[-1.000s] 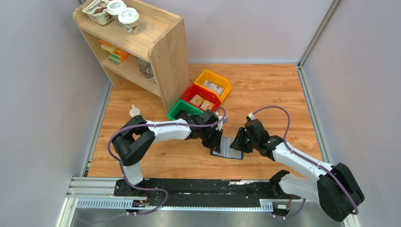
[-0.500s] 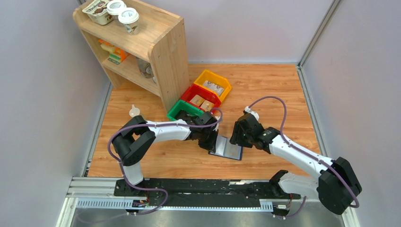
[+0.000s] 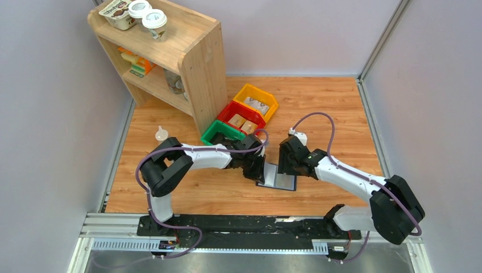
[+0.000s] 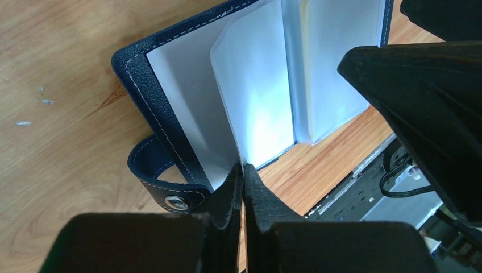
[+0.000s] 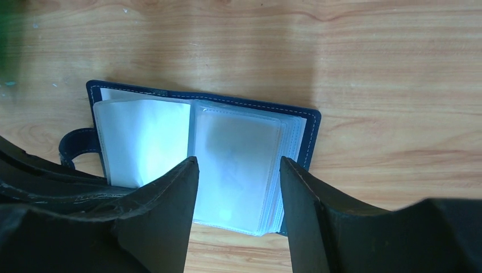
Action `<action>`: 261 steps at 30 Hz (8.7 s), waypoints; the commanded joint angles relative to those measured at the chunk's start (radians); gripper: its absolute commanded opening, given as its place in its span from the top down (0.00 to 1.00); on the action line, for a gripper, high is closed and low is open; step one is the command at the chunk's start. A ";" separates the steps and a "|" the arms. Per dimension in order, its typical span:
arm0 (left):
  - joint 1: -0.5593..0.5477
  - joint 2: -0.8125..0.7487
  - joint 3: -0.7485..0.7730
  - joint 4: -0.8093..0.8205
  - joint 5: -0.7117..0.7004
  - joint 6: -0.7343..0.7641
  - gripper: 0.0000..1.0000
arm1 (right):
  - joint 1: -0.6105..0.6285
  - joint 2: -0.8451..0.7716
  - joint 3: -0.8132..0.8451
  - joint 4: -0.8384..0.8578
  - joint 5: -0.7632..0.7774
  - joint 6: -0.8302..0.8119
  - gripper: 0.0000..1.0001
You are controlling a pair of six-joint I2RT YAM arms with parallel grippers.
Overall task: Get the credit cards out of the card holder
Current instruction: Remove the credit card from the card holder.
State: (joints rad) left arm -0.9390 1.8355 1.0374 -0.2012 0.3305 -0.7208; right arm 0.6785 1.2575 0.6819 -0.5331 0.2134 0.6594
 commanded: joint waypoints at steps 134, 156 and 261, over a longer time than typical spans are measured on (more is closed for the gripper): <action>0.002 0.007 -0.080 0.643 0.113 -0.430 0.92 | -0.289 -0.247 -0.352 0.249 -0.385 0.062 0.67; 0.000 0.070 -0.088 0.746 0.088 -0.447 0.70 | -0.289 -0.176 -0.340 0.285 -0.421 0.057 0.67; 0.101 0.008 -0.293 0.730 0.065 -0.413 0.62 | -0.335 -0.076 -0.318 0.331 -0.520 0.045 0.89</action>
State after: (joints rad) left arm -0.8402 1.8149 0.7395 0.4637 0.3698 -1.1179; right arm 0.3500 1.1820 0.3786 -0.1246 -0.3588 0.7361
